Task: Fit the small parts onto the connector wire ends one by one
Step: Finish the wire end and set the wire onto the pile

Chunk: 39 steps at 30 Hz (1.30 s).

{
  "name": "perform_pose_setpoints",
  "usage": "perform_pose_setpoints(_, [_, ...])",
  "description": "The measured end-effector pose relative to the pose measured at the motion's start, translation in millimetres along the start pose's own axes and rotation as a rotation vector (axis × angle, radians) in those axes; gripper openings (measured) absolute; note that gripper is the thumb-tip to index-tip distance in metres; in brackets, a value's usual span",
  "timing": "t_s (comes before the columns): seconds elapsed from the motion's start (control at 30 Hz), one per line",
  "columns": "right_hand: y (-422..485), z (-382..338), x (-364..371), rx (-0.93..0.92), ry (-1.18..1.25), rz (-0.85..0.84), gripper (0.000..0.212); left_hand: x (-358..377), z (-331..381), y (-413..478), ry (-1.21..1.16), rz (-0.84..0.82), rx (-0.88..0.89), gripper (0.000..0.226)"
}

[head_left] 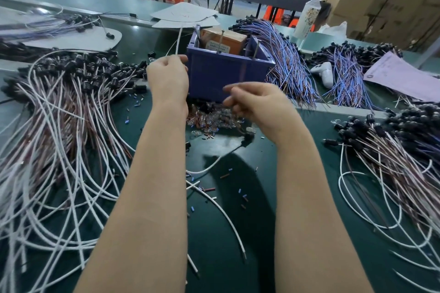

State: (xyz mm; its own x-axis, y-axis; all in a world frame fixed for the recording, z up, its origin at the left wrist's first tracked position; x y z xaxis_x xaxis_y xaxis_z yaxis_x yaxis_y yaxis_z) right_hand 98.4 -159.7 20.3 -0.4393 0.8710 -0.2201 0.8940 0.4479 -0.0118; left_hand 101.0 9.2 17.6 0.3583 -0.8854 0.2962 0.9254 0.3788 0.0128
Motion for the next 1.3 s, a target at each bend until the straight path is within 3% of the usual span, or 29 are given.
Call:
perform_pose_setpoints(0.1, [0,10,-21,-0.028,0.34,0.226,0.019,9,3,0,0.194,-0.056,0.054,0.022])
perform_pose_setpoints(0.2, [0,20,-24,-0.02,0.47,0.322,0.013,23,1,-1,0.294,-0.175,0.1,0.018])
perform_pose_setpoints(0.5, [3,15,-20,-0.09,0.189,0.425,0.008,27,-6,2,0.346,-0.144,0.126,0.01])
perform_pose_setpoints(0.93, [3,14,-20,-0.004,0.123,0.444,0.012,27,5,-13,0.277,-0.018,0.247,0.011])
perform_pose_setpoints(1.3, [1,15,-23,0.029,0.09,0.456,0.012,30,-1,-10,0.343,-0.051,0.215,0.01])
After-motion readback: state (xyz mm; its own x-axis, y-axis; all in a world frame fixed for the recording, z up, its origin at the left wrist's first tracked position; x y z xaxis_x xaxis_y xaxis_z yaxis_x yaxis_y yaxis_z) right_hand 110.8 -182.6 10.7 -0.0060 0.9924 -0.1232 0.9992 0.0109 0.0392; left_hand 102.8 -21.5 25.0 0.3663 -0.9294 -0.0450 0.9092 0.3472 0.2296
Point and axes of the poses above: each hand's wrist, its own y-axis towards the middle knuckle, its own x-axis out of the palm, z = x × y, the point moved 6 cm from there along y, towards the middle knuckle, and after that the axes turned 12 degrees about -z, right-handed, at the moved point
